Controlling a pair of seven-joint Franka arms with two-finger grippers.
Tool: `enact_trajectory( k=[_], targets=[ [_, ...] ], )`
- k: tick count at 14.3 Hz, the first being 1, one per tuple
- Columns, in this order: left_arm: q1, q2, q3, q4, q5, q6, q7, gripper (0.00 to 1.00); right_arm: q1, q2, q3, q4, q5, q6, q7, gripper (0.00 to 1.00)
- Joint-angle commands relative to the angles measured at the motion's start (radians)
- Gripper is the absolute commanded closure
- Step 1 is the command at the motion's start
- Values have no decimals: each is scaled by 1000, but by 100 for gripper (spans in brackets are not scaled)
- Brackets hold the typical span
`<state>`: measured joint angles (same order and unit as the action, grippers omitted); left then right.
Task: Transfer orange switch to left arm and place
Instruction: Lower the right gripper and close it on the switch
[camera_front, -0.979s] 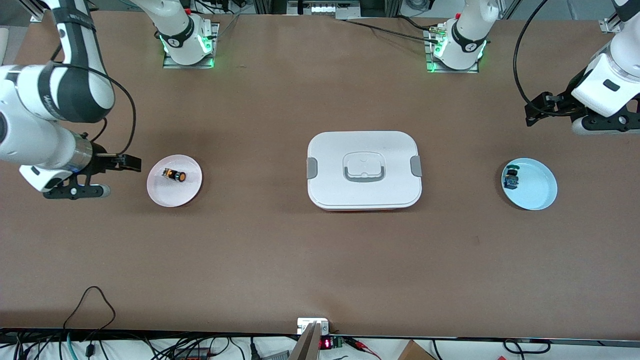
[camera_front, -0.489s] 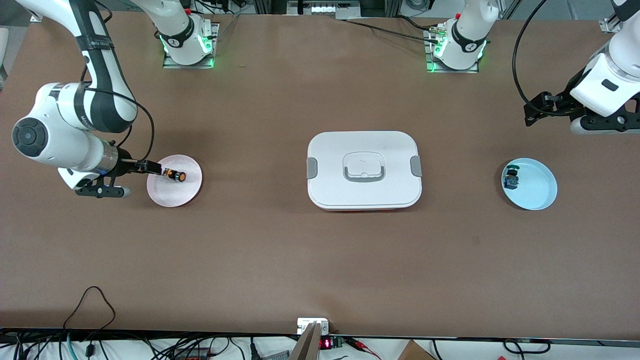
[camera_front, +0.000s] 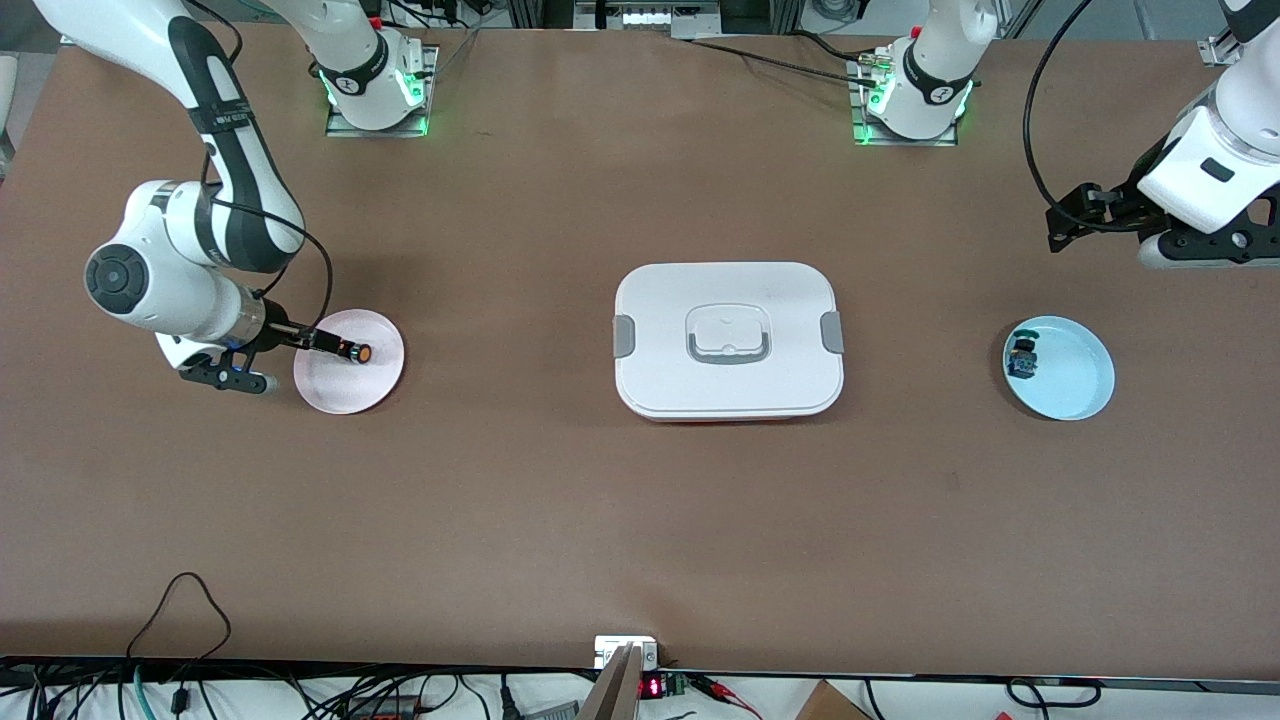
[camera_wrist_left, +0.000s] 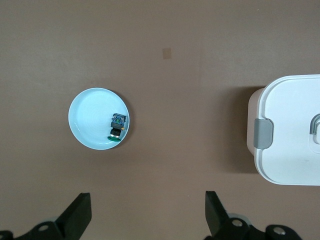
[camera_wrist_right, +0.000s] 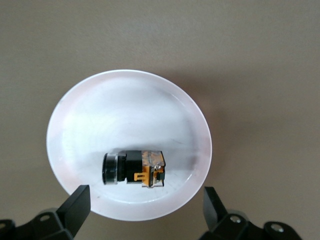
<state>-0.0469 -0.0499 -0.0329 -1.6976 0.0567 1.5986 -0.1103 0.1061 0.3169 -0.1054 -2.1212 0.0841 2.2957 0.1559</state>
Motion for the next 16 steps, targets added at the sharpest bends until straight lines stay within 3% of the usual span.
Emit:
enact_trajectory(
  k=[1, 5, 16],
  targets=[
    [-1, 7, -2, 24, -9, -20, -2, 0, -6, -2, 6, -32, 16, 37, 21, 0],
    [-1, 7, -5, 24, -9, -20, -2, 0, -3, 17, 7, -36, 83, 48, 57, 0],
    [-1, 7, -22, 29, -6, -20, -2, 0, 29, 74, 6, -37, 79, 133, 42, 0]
  ],
)
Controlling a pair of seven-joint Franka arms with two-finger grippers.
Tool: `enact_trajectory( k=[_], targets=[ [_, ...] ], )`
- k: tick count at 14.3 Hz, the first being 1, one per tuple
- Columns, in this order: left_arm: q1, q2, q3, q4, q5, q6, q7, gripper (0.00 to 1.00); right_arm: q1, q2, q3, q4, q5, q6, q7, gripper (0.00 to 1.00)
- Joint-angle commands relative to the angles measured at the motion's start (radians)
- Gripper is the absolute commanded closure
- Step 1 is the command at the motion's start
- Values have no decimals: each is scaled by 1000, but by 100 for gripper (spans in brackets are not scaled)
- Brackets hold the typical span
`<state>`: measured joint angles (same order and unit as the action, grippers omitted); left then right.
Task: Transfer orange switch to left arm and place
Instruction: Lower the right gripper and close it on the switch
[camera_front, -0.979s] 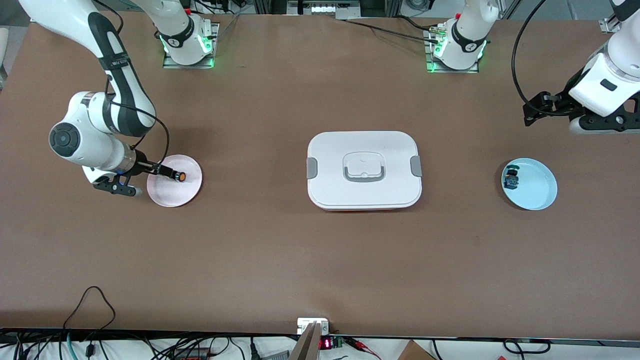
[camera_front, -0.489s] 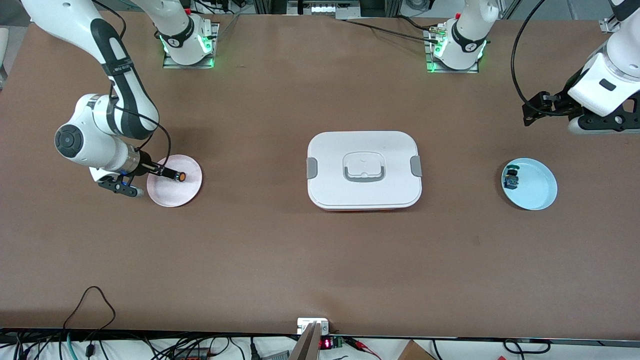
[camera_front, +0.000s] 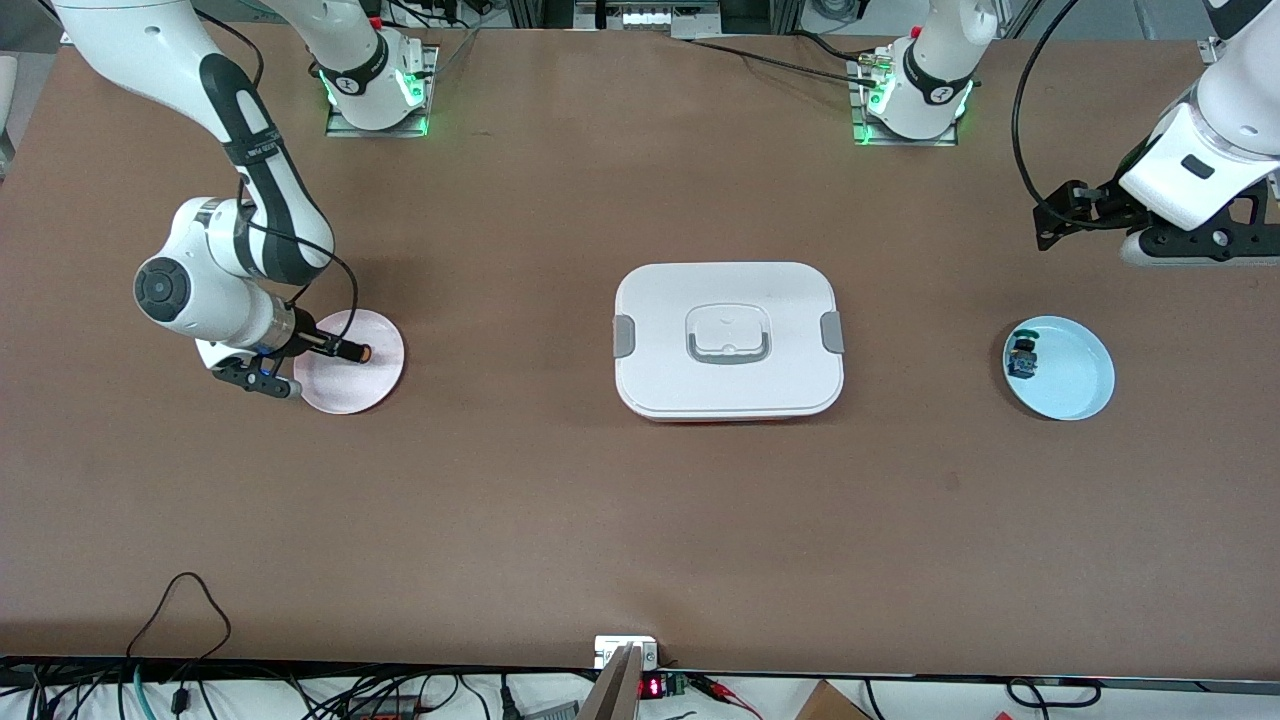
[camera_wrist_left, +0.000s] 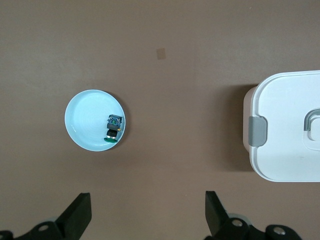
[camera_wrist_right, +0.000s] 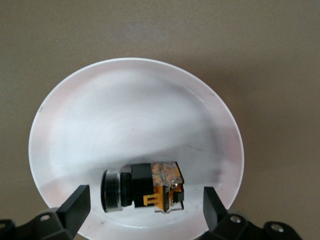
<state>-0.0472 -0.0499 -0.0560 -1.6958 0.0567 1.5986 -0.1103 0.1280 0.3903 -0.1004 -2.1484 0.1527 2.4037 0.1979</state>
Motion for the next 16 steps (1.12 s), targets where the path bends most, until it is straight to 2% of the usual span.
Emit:
enact_trajectory(
  k=[1, 13, 16],
  targets=[
    [0, 7, 1, 27, -6, -20, -2, 0, 5, 2, 2, -8, 10, 26, 0, 0],
    [6, 7, 2, 27, -8, -22, -2, 0, 18, 19, 2, -13, 16, 54, 0, 0],
    [7, 7, 1, 27, -8, -22, -2, 0, 18, 18, 2, -54, 16, 109, 0, 0]
  ],
)
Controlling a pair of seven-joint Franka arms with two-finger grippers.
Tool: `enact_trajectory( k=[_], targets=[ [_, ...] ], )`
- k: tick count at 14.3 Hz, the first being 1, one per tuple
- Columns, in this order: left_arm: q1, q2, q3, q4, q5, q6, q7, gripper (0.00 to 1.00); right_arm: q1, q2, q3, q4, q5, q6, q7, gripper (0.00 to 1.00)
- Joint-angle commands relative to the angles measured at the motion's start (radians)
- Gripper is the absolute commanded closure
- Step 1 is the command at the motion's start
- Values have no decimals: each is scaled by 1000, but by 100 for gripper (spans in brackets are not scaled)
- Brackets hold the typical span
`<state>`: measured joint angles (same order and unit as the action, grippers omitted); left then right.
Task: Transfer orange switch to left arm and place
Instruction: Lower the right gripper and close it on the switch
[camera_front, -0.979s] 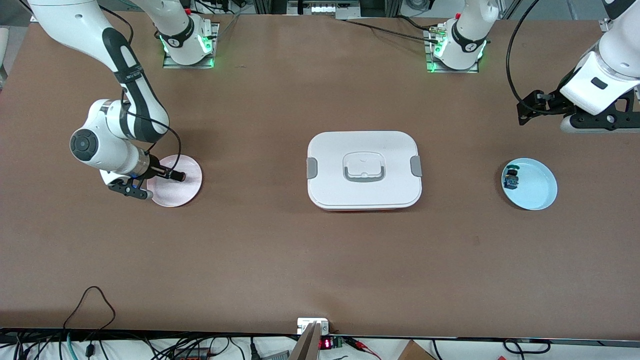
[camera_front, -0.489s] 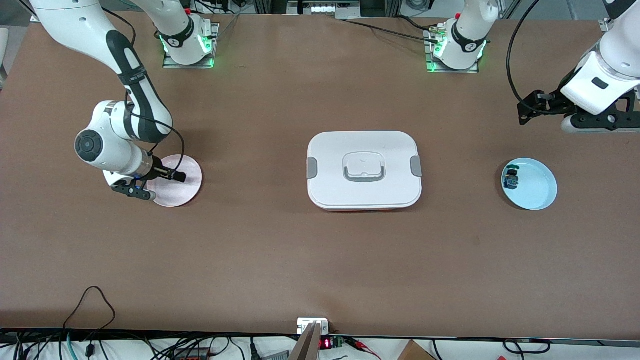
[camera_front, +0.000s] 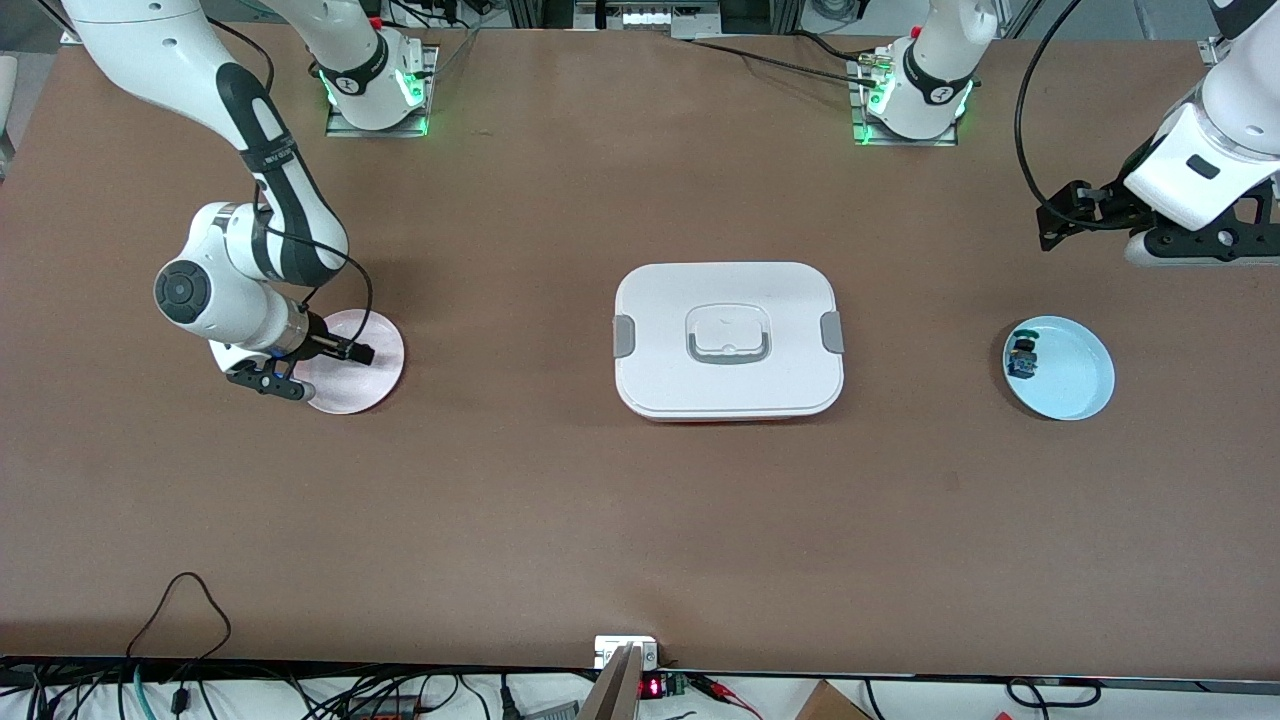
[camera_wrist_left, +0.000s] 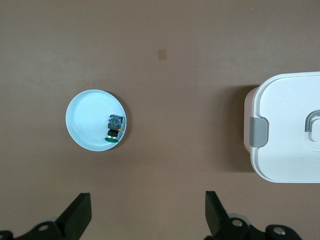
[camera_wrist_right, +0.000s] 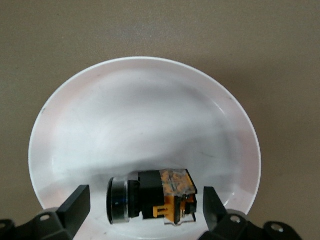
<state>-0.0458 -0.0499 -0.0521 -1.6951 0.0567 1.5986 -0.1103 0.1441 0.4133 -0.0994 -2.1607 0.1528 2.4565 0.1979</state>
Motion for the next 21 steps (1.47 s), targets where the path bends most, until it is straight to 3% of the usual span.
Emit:
enact_trajectory(
  k=[1, 11, 13, 17, 19, 21],
  targets=[
    [6, 7, -2, 26, -8, -20, -2, 0, 2, -5, 1, -48, 16, 64, 0, 0],
    [4, 7, -2, 26, -6, -20, -2, 0, 0, -5, 1, -48, 21, 68, 5, 3],
    [4, 7, -3, 28, -6, -22, -2, 0, 5, -4, 1, -48, 66, 67, 2, 3],
    [1, 7, -3, 28, -6, -20, -3, 0, 5, -4, 1, -48, 68, 67, 2, 3],
    [1, 7, -3, 26, -6, -22, -3, 0, 5, -2, 1, -48, 68, 64, -3, 22],
    [1, 7, -3, 26, -6, -22, -2, 0, 8, -1, 1, -48, 67, 61, -55, 55]
  ],
)
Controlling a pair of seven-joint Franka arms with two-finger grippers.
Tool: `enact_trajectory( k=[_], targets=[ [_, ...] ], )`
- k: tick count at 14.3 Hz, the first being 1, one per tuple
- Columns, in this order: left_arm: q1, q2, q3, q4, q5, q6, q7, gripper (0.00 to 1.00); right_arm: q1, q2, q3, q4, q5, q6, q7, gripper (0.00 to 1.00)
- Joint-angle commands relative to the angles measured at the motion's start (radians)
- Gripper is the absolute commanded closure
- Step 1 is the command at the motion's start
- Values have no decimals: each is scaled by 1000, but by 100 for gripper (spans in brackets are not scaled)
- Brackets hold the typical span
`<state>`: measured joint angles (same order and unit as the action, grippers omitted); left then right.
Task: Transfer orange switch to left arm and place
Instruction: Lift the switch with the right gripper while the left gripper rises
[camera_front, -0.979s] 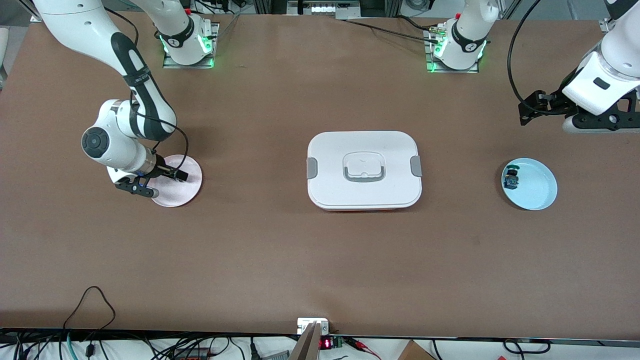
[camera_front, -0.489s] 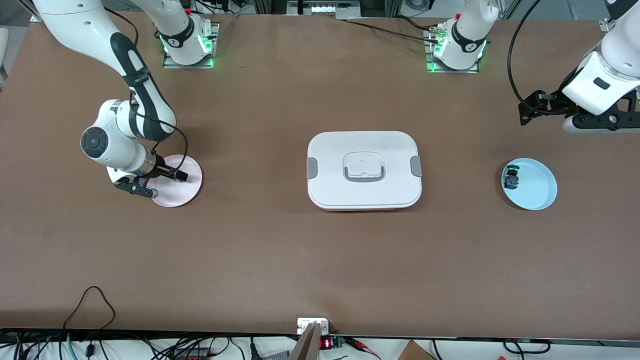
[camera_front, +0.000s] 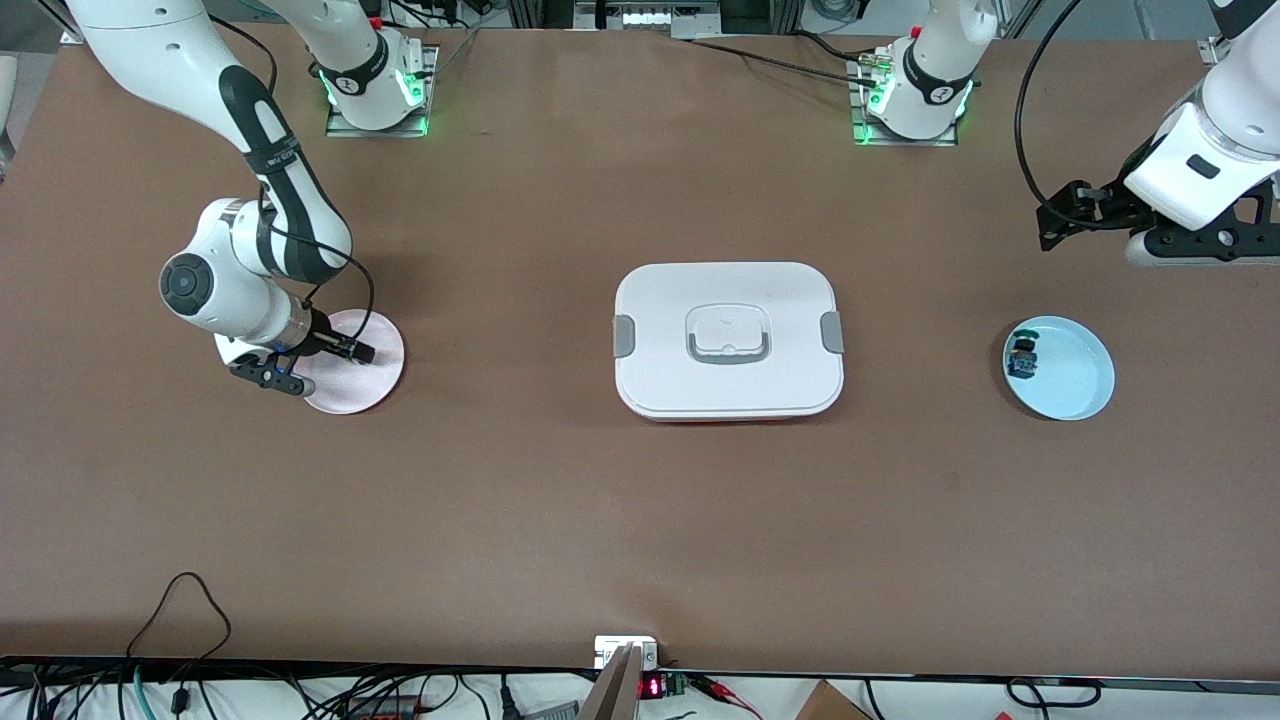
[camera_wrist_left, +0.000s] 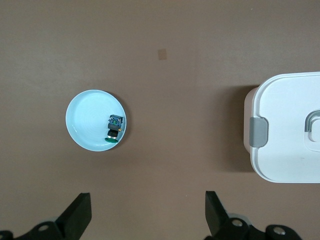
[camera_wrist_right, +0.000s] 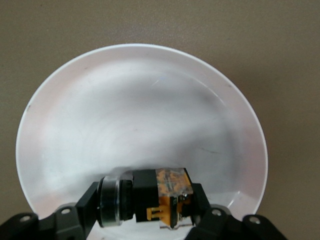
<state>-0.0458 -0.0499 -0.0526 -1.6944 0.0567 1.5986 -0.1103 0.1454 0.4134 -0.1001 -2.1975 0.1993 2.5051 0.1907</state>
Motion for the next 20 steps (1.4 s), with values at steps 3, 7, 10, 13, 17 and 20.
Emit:
enact_trajectory(
  k=[3, 7, 10, 13, 17, 20],
  targets=[
    [1, 7, -3, 25, -6, -20, -3, 0, 19, -7, 2, -8, 20, 6, -132, 87],
    [3, 7, -3, 25, -6, -26, -2, 0, 39, -21, 2, 21, 17, -35, -143, 99],
    [7, 7, -1, 25, -6, -26, -2, 0, 37, -44, 2, 68, 14, -144, -194, 100],
    [7, 7, -3, 25, -6, -26, -2, 0, 28, -48, 2, 155, 14, -279, -198, 100],
    [7, 7, -3, 25, -6, -26, -2, 0, 31, -65, 2, 289, 11, -442, -326, 100],
    [6, 7, -3, 27, -8, -26, -3, 0, 32, -103, 3, 333, 15, -497, -338, 100]
  ],
)
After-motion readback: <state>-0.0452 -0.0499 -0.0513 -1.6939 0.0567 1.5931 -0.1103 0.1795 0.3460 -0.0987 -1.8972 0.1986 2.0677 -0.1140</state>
